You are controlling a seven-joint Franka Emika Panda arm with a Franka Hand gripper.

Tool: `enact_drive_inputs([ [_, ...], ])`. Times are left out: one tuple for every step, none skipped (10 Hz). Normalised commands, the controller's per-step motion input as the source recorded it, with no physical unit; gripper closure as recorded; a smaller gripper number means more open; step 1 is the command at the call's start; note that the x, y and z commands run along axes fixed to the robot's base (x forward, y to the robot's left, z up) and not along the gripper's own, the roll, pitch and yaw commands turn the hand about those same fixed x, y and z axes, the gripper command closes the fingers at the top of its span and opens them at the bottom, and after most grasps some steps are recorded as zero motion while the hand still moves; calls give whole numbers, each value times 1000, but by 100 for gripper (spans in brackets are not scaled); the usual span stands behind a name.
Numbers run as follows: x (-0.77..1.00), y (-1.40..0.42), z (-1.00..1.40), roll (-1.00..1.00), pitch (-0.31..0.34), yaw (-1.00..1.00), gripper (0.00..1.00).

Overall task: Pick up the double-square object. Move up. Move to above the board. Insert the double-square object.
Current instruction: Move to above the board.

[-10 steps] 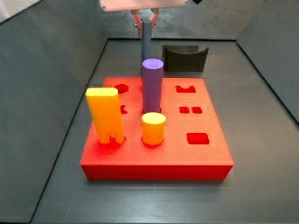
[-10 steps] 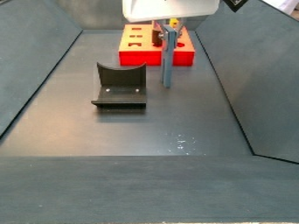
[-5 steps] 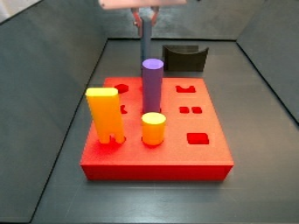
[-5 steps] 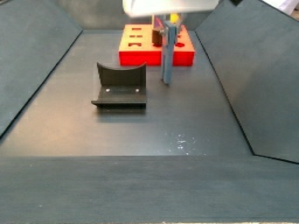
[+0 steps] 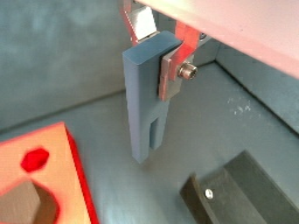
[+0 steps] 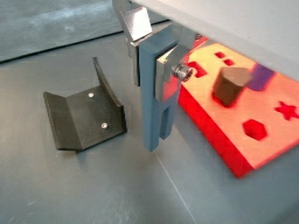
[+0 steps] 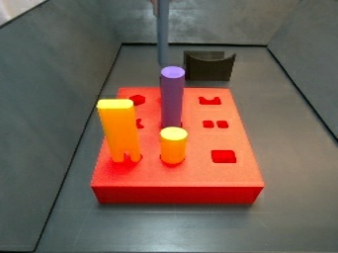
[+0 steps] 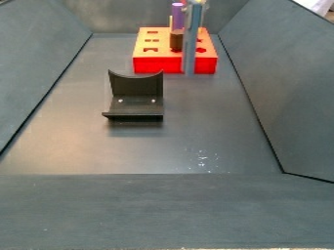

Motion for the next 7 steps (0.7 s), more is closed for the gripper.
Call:
enact_drive_inputs([
  [-264, 116, 1000, -19, 134, -237, 100],
  [-244, 104, 1000, -12, 91, -160, 100],
  [-222, 100, 1000, -2, 57, -97, 100],
  [-208, 98, 1000, 5, 47, -69, 100],
  [-187, 94, 1000, 9, 40, -53, 100],
  [-158, 85, 969, 8, 44, -45, 100],
  [-62, 56, 667, 4, 56, -37, 100],
])
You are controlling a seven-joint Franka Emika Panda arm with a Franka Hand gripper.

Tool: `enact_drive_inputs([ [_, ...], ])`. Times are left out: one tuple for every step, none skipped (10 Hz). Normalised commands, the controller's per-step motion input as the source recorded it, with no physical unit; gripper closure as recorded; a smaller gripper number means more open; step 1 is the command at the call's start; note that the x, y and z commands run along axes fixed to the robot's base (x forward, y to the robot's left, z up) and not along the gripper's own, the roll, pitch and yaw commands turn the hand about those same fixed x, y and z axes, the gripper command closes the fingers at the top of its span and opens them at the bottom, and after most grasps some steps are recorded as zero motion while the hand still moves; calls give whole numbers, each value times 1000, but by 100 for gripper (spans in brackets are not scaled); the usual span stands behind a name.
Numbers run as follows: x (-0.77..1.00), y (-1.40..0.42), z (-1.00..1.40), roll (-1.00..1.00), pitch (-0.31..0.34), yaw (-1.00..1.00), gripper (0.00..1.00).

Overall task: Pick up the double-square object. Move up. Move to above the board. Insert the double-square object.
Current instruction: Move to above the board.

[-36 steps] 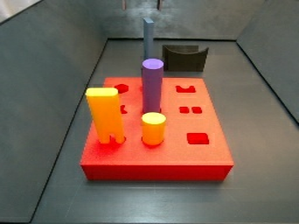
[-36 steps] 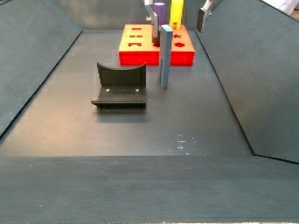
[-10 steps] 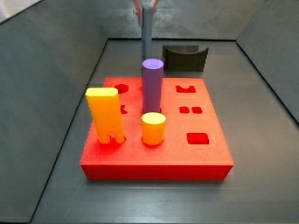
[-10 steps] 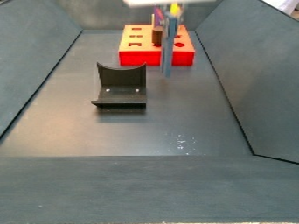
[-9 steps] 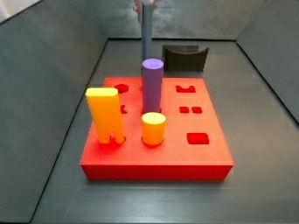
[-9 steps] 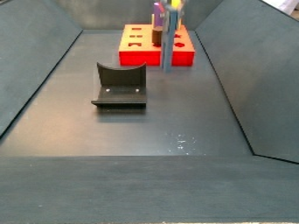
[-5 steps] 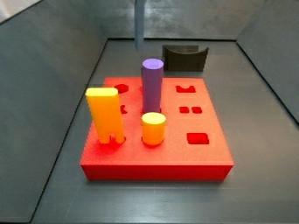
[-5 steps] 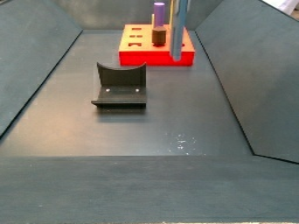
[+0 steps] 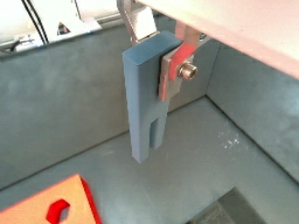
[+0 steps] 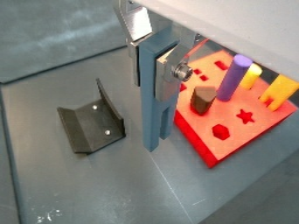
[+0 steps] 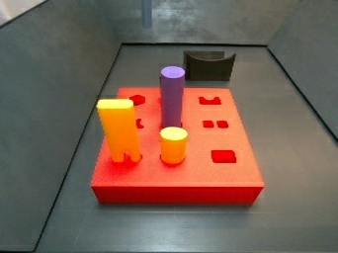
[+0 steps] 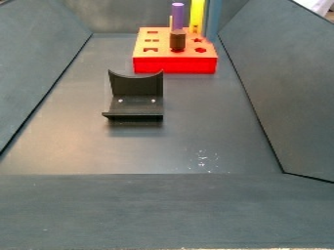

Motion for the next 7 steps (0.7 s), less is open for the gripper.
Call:
enact_drive_inputs([
  [-32, 46, 548, 5, 69, -36, 100],
  [5, 36, 315, 9, 93, -35, 100],
  [236, -1000, 93, 71, 128, -1000, 100],
  [239, -1000, 50, 82, 126, -1000, 100],
  [259, -1000, 52, 60, 146, -827, 100],
  [270, -1000, 55, -2, 157, -578, 100],
  [274, -1000, 61, -19, 158, -297, 100],
])
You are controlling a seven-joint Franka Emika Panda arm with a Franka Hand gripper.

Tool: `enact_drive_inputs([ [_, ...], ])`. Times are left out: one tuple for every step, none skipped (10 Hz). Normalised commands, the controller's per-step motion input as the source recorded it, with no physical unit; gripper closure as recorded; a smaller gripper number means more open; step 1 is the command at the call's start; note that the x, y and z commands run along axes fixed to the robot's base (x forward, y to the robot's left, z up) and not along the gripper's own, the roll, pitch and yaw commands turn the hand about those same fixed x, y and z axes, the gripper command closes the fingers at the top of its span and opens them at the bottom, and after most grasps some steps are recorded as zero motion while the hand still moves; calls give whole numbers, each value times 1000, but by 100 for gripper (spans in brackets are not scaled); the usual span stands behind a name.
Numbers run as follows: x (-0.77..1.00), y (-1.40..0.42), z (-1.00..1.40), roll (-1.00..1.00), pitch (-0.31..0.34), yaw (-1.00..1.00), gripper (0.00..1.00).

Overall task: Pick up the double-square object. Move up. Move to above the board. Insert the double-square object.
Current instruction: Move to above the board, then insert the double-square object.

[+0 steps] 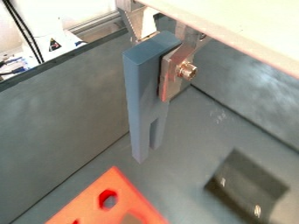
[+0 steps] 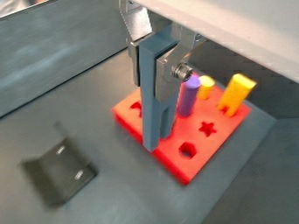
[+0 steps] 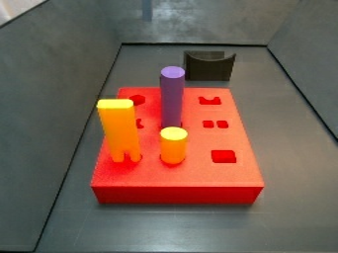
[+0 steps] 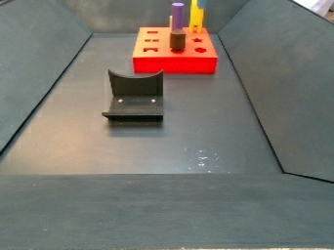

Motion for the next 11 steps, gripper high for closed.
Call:
enact_drive_inputs([
  [286, -1000, 65, -28, 158, -142, 100],
  [303, -1000, 69, -18, 150, -38, 100],
  [313, -1000, 70, -6, 139, -29, 100],
  [338, -1000, 80, -7, 138, -7, 100],
  [243, -639, 58, 2, 136, -4, 100],
  [169, -365, 41, 14, 129, 3, 100],
  [115, -206, 35, 14, 99, 4, 100],
  [323, 0, 0, -147, -87, -800, 100],
  [571, 0, 0, -193, -79, -586, 100],
  [757, 0, 0, -169, -19, -434, 100],
  [746, 0, 0, -133, -10, -449, 100],
])
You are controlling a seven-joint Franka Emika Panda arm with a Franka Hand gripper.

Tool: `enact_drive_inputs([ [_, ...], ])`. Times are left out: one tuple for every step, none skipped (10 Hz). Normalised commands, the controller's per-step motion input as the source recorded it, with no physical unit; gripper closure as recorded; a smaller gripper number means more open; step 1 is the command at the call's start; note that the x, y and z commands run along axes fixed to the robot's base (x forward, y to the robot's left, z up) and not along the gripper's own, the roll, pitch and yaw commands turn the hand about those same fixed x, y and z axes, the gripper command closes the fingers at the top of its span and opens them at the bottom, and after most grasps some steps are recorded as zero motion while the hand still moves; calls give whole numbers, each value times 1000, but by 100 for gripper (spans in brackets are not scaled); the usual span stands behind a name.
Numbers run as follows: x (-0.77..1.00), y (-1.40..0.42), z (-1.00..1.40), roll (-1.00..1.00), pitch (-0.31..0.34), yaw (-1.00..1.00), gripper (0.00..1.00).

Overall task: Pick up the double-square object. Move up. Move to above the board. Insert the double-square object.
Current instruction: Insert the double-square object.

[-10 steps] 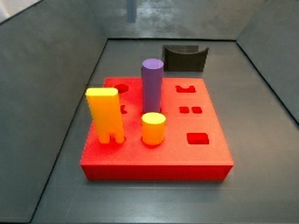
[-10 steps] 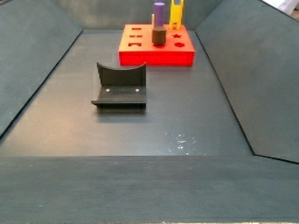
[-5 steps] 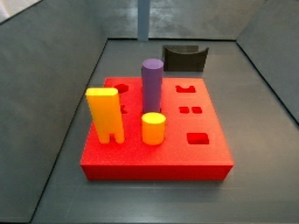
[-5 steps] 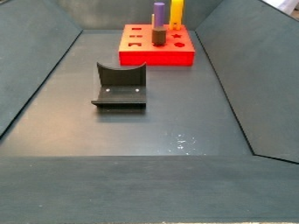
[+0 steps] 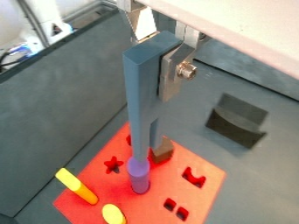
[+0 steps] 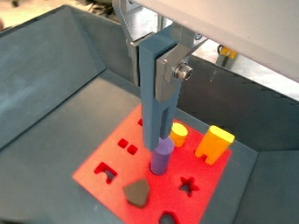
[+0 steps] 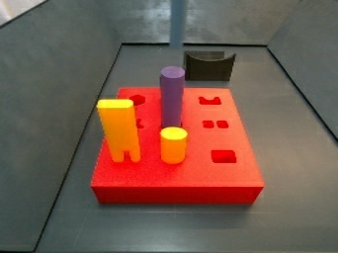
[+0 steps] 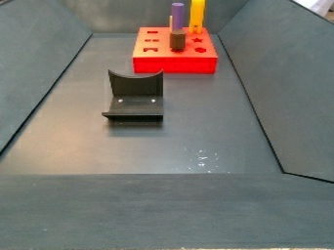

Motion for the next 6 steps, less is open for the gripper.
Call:
enact_drive_inputs([
  [697, 0, 0, -121, -26, -489, 100],
  [729, 0, 0, -120, -14, -474, 100],
  [726, 0, 0, -111, 0, -474, 100],
  [709, 0, -180, 0, 0, -451, 100],
  [406, 23, -300, 0, 36, -663, 100],
  [246, 63, -346, 0, 0, -889, 100],
])
